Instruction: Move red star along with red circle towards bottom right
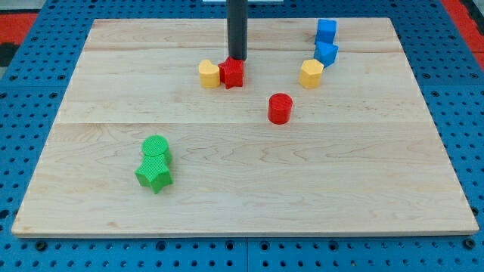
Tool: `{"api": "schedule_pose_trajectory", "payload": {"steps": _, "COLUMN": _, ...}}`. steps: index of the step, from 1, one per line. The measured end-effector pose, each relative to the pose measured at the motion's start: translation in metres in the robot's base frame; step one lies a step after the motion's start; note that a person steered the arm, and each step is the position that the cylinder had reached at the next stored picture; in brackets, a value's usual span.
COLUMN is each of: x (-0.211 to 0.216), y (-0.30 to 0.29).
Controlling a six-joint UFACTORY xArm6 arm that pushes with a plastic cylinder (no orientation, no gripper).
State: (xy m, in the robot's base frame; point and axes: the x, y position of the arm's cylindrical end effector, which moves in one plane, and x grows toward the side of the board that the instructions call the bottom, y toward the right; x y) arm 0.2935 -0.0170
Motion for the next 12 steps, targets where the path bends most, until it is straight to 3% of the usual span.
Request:
{"api": "schedule_pose_trajectory", "payload": {"steps": 3, "x": 0.009, "y": -0.039}}
{"api": "schedule_pose_trajectory", "payload": {"steps": 5, "x": 0.045, "y": -0.021}}
{"api": "schedule_pose_trajectory", "payload": {"steps": 7, "x": 0.036, "y": -0.008}}
{"api": "schedule_pose_trajectory", "payload": {"steps": 9, "x": 0.069, "y": -0.002}}
{"api": "schedule_pose_trajectory", "payload": {"steps": 12, "x": 0.04, "y": 0.035}}
